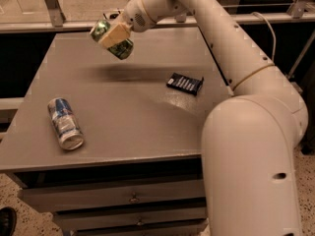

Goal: Place green can upright

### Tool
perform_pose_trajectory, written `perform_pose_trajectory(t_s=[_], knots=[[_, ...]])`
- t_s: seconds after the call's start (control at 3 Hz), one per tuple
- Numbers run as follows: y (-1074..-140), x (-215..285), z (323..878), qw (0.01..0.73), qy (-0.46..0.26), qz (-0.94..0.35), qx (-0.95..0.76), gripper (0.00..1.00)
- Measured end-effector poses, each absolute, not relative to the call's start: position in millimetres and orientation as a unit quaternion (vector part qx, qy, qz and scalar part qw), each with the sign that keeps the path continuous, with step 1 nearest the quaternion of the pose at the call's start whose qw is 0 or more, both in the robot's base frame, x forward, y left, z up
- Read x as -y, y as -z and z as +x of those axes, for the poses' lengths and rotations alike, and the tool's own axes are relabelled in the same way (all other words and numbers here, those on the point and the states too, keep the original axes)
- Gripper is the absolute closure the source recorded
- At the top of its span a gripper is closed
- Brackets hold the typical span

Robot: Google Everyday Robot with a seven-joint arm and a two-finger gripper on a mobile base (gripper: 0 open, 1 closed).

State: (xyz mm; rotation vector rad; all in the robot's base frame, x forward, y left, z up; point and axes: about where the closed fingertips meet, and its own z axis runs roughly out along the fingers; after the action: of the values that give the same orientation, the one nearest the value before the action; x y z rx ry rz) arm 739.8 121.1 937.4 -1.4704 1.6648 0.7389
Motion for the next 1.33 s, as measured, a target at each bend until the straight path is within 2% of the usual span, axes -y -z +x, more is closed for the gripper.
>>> perform_pose_trajectory(t_s=[0.67,1.0,1.33], knots=[[-939,-96,733,0.529,-0.378,-0.508,-0.565,1.00],[-930,-84,732,0.545,-0.390,-0.492,-0.555,1.00],[-920,-76,738,0.532,-0.401,-0.493,-0.560,1.00]])
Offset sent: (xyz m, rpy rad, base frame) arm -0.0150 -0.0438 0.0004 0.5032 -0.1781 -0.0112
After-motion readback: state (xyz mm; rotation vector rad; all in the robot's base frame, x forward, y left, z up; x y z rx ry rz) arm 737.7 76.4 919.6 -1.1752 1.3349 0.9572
